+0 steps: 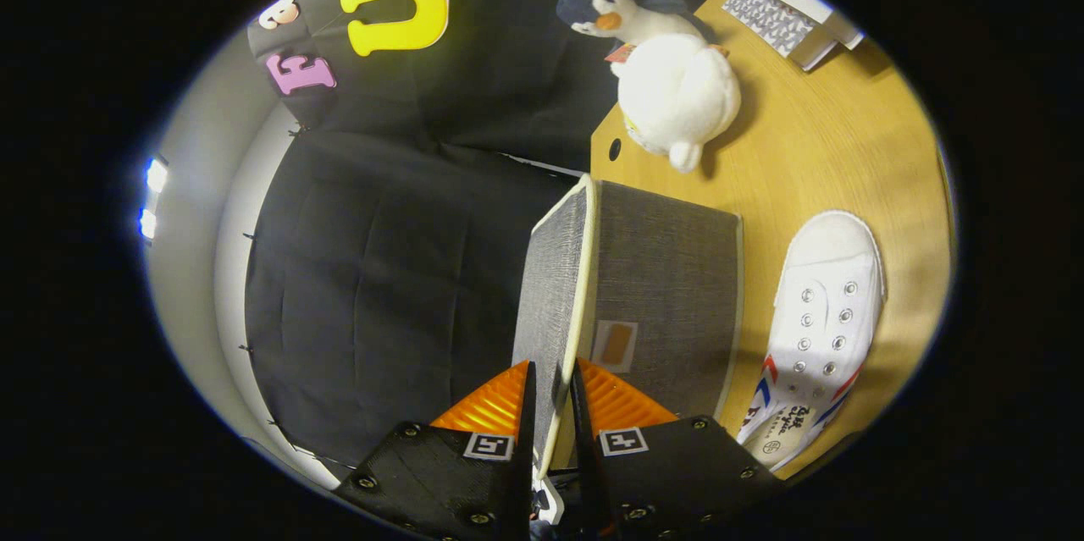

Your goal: Open the storage box then place both shoes into the box .Put the left shoe in first, then the right shoe, with the right side of both shoes facing outward in a uniform manner.

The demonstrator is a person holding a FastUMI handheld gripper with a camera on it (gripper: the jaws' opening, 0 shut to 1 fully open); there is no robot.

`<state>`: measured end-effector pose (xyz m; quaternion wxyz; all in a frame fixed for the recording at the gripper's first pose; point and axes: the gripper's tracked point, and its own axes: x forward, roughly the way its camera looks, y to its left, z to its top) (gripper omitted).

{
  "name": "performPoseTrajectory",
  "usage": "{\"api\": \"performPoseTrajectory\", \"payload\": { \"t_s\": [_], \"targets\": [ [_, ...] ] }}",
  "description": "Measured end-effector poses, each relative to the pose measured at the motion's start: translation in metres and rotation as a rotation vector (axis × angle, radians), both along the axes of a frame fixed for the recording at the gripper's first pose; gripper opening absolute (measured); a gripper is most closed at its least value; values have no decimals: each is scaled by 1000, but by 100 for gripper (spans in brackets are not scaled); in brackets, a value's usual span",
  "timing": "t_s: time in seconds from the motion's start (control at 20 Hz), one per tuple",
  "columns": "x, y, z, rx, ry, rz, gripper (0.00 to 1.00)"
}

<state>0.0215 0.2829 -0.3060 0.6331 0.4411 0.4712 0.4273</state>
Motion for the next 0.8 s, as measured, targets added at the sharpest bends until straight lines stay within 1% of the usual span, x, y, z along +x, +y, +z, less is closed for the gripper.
{"api": "performPoseTrajectory", "payload": {
  "t_s": [0.2,0.35,0.45,0.6,0.8],
  "targets": [
    [1,12,33,23,-40,25,23],
    [5,29,65,61,-58,33,23],
    [9,42,86,72,-95,49,23],
    [11,70,122,98,-159,82,22],
    [3,116,148,68,-243,150,23]
  ]
}}
